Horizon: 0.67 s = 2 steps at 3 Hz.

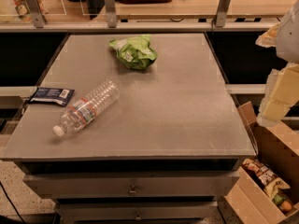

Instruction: Pick green rice chip bag

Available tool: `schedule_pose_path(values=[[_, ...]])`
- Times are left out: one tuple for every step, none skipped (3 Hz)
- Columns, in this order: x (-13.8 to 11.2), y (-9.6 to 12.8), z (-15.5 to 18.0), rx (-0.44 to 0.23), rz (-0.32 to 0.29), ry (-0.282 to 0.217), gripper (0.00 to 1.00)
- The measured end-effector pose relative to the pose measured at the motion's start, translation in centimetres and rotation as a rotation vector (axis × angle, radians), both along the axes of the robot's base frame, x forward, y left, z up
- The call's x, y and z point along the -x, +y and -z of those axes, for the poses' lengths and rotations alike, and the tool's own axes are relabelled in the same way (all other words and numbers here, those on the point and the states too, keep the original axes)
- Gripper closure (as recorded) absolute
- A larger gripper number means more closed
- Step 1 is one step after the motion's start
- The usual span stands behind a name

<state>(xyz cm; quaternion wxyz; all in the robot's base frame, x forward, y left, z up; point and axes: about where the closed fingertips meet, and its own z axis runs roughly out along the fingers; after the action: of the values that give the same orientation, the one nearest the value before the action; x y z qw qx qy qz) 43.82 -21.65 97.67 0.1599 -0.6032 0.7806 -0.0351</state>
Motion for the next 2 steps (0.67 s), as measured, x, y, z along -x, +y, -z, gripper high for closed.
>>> schedule_pose_path(values=[[0.0,0.0,0.0,0.000,0.000,0.000,0.00],[-0.5,2.2,0.0,0.028,-0.056,-0.034,0.00]])
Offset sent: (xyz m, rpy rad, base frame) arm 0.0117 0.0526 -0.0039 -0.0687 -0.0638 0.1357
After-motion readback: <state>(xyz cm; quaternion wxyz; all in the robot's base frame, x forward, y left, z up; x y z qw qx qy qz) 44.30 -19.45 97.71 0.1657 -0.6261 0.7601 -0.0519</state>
